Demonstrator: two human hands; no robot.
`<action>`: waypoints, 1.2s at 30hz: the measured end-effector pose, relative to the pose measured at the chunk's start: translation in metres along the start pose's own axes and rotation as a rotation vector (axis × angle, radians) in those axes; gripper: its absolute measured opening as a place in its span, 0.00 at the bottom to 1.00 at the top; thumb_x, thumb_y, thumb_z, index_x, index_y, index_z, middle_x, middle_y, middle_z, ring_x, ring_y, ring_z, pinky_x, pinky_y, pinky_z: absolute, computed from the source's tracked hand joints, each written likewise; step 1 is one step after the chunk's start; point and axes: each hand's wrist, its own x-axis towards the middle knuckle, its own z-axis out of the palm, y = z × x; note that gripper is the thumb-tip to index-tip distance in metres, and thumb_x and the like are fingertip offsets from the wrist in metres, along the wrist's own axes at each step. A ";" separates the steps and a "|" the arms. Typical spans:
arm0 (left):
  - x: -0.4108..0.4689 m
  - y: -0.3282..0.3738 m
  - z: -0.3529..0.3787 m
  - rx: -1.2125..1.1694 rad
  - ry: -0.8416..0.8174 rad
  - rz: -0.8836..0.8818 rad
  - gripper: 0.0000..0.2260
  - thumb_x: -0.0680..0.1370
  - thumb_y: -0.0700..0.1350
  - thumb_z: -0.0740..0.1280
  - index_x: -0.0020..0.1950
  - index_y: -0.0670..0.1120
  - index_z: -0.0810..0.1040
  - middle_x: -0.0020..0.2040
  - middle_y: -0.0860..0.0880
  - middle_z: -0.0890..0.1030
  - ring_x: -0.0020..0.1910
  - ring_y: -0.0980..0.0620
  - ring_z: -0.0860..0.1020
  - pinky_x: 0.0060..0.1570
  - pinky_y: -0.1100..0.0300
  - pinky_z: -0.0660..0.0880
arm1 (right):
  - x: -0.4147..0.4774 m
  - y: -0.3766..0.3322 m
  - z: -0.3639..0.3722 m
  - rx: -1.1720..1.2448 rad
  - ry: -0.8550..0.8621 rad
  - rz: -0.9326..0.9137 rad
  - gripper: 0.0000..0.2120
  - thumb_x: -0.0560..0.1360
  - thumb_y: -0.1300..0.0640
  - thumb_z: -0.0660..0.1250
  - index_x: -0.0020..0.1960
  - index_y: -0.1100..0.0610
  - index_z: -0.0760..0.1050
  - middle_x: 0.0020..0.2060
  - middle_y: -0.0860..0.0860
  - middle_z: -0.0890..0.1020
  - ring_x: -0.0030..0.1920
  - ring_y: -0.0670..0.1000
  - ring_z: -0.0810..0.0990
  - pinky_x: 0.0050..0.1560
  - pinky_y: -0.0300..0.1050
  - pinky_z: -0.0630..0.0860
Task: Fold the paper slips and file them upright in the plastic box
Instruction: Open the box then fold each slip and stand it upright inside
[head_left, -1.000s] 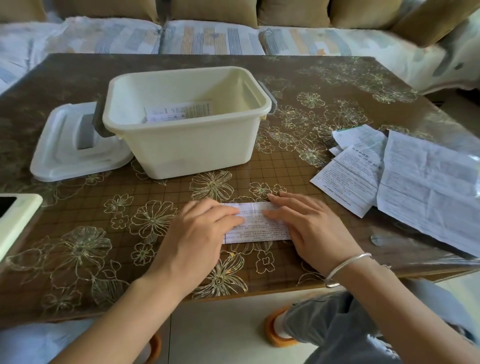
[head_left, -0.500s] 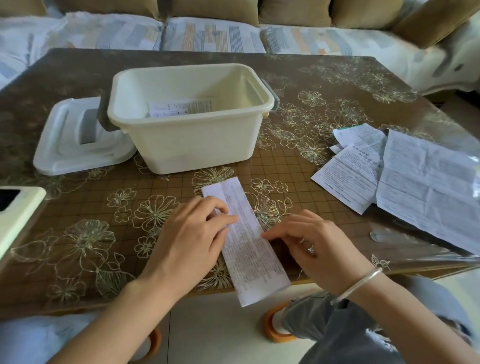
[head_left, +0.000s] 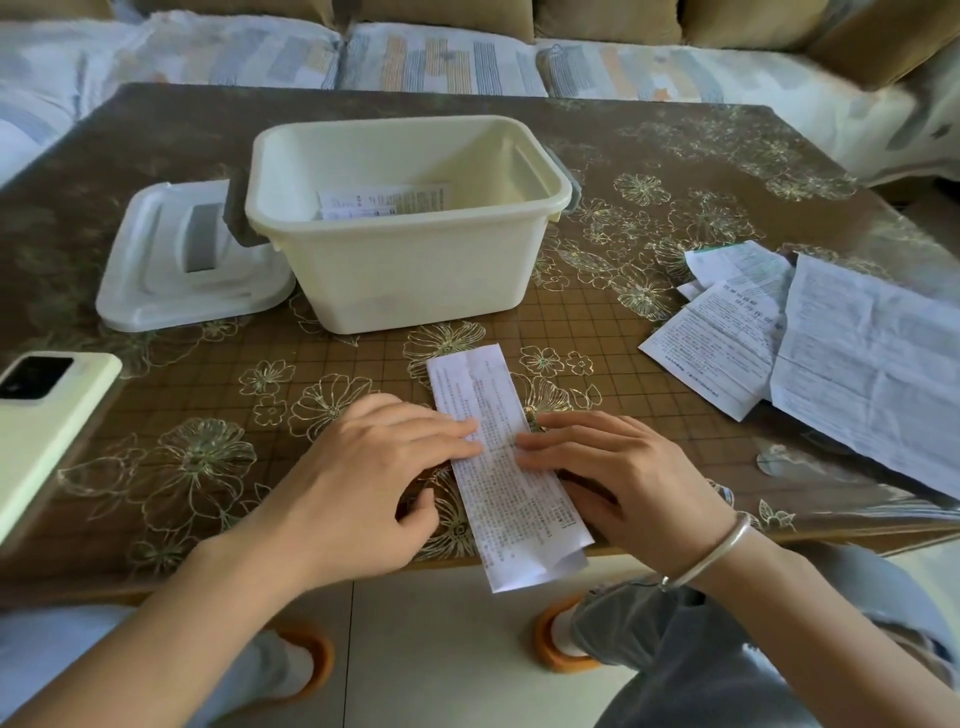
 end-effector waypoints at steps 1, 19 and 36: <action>-0.001 0.001 0.000 0.000 -0.002 0.008 0.21 0.72 0.52 0.61 0.63 0.56 0.80 0.65 0.60 0.77 0.65 0.62 0.73 0.69 0.57 0.63 | 0.000 0.000 0.001 0.016 0.010 0.010 0.14 0.77 0.50 0.62 0.58 0.50 0.81 0.59 0.42 0.81 0.64 0.46 0.75 0.59 0.51 0.76; 0.007 0.017 0.031 -0.148 0.404 -0.239 0.18 0.77 0.56 0.61 0.42 0.46 0.84 0.44 0.55 0.84 0.42 0.55 0.78 0.42 0.55 0.75 | 0.007 -0.028 0.007 0.177 0.200 0.321 0.18 0.73 0.47 0.64 0.61 0.51 0.75 0.42 0.30 0.75 0.48 0.45 0.77 0.45 0.43 0.76; 0.015 0.018 0.041 -0.156 0.508 -0.310 0.38 0.72 0.45 0.72 0.78 0.44 0.58 0.77 0.44 0.57 0.69 0.52 0.69 0.69 0.72 0.60 | 0.030 -0.028 0.028 -0.009 0.316 0.450 0.24 0.67 0.53 0.76 0.60 0.53 0.72 0.48 0.47 0.76 0.46 0.49 0.74 0.45 0.41 0.71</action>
